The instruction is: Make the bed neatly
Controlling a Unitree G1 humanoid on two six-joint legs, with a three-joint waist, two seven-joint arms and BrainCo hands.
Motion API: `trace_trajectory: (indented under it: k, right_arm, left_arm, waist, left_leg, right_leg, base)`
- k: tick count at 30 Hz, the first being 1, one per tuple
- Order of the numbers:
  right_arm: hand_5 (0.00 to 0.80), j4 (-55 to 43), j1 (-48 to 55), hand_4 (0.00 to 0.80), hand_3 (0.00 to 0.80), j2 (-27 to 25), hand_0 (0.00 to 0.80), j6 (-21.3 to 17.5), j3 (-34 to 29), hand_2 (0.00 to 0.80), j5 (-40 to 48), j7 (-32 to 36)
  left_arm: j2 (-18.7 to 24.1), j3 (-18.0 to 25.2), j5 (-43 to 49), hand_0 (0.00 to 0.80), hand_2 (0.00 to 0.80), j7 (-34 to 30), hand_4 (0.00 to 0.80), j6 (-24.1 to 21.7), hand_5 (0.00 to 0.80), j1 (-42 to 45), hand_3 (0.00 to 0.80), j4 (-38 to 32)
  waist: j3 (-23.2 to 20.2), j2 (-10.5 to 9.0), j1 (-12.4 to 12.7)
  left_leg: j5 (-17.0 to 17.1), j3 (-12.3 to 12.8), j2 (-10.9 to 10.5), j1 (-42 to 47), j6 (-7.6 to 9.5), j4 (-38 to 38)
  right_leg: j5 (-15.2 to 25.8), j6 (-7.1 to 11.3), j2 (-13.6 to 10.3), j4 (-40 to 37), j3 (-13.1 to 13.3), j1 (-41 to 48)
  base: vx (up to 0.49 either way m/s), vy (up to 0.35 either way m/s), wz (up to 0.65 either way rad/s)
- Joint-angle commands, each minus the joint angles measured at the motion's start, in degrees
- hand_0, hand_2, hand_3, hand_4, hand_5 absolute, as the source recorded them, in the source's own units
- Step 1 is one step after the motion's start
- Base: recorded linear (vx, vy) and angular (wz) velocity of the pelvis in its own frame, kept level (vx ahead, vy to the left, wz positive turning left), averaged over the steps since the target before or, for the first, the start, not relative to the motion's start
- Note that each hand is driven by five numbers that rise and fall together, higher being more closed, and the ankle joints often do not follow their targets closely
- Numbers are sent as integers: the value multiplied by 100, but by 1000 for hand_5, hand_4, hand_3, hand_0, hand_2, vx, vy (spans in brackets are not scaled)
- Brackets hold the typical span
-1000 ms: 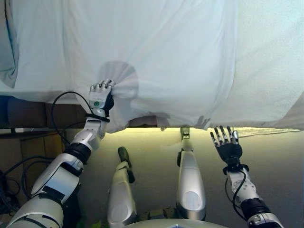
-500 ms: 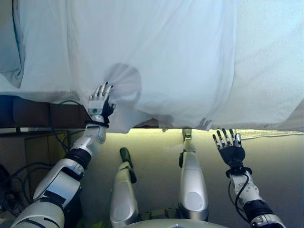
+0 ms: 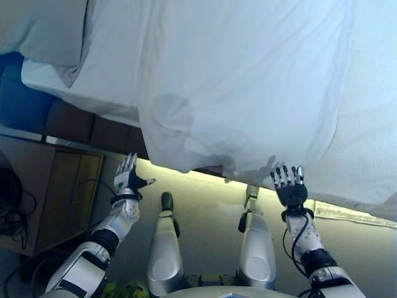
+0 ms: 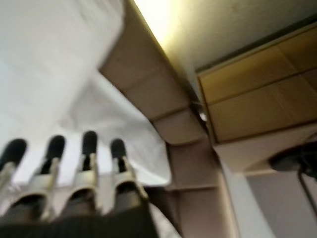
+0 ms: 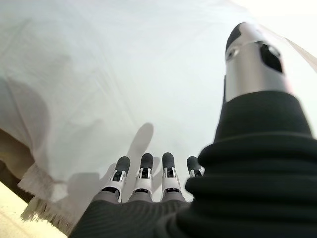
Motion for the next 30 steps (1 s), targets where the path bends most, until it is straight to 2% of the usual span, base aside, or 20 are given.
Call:
trace_trajectory:
  k: [1,4,9,13,17,23,25,27,29,30]
  right_arm:
    - [0,47,-208,0,0,-62,0,-309,-350,0,280,59]
    - [0,329,-612,0,0,-19,0,-381,-337,0,372,69]
    - [0,451,-1150,0,0,71,0,-574,-127,0,435,-288]
    - [0,438,-1311,0,0,160,0,-784,0,0,488,-551]
    - [0,318,-1361,0,0,290,0,-953,110,0,455,-790]
    - [0,235,-1436,0,0,402,0,-1104,143,0,387,-1306]
    - [0,240,-1257,0,0,362,0,-999,114,0,425,-1390]
    - [0,299,-510,0,0,309,0,-615,-128,0,396,-644]
    - [0,316,318,0,0,250,0,-136,-402,0,350,207]
    - [0,377,583,0,0,228,0,90,-577,0,256,520]
  left_arm:
    - [303,301,-247,0,0,345,0,-451,0,-639,0,-444]
    - [224,237,-46,0,0,467,0,-466,0,-1105,0,-457]
    - [-63,1,-116,0,0,628,0,-376,0,-1616,0,-332]
    - [-367,-144,-123,0,0,565,0,-336,0,-1573,0,-326]
    - [-642,-320,-155,0,0,618,0,-167,0,-1437,0,-162]
    - [-725,-364,-375,0,0,560,0,-217,0,-1432,0,205]
    - [-708,-237,-998,0,0,199,0,-524,0,-1342,0,234]
    - [-699,130,-1997,0,0,-607,0,-950,0,-969,0,134]
    - [-809,635,-3453,0,0,-1982,0,-1372,0,-433,0,-40]
    - [-868,840,-4350,0,0,-2867,0,-1348,0,-218,0,-125]
  waist:
    - [-106,-28,230]
    - [-1,-47,282]
    - [157,-83,283]
    - [181,-89,308]
    - [181,-184,310]
    - [181,-322,298]
    - [127,-382,270]
    - [65,-486,189]
    - [-2,-603,41]
    - [-39,-638,-25]
  left_leg:
    - [469,40,-311,-607,453,29]
    - [504,-46,-385,-801,469,45]
    - [587,-77,-451,-1010,510,57]
    - [579,-54,-479,-1151,534,97]
    - [592,-11,-477,-1186,538,84]
    - [604,80,-389,-1031,506,50]
    - [613,114,-332,-942,477,4]
    - [620,186,-251,-838,465,-59]
    - [651,305,-141,-630,445,-240]
    - [656,368,-96,-509,437,-335]
  right_leg:
    - [-668,97,-101,611,-207,124]
    - [-620,104,-91,625,-252,-26]
    - [-519,112,-106,641,-248,-241]
    - [-460,137,-112,633,-230,-382]
    - [-398,149,-91,580,-222,-427]
    - [-369,146,-54,524,-193,-299]
    - [-350,147,-1,478,-171,-225]
    - [-349,143,99,450,-93,-185]
    - [-362,132,234,391,1,-101]
    - [-382,120,284,362,40,-44]
  base:
    - [-120,-112,21]
    - [-90,-87,28]
    - [-45,-2,5]
    - [0,0,0]
    - [-8,1,0]
    - [-31,-8,0]
    - [-55,-34,-1]
    - [-78,-19,-6]
    - [-78,15,-16]
    - [-51,37,-24]
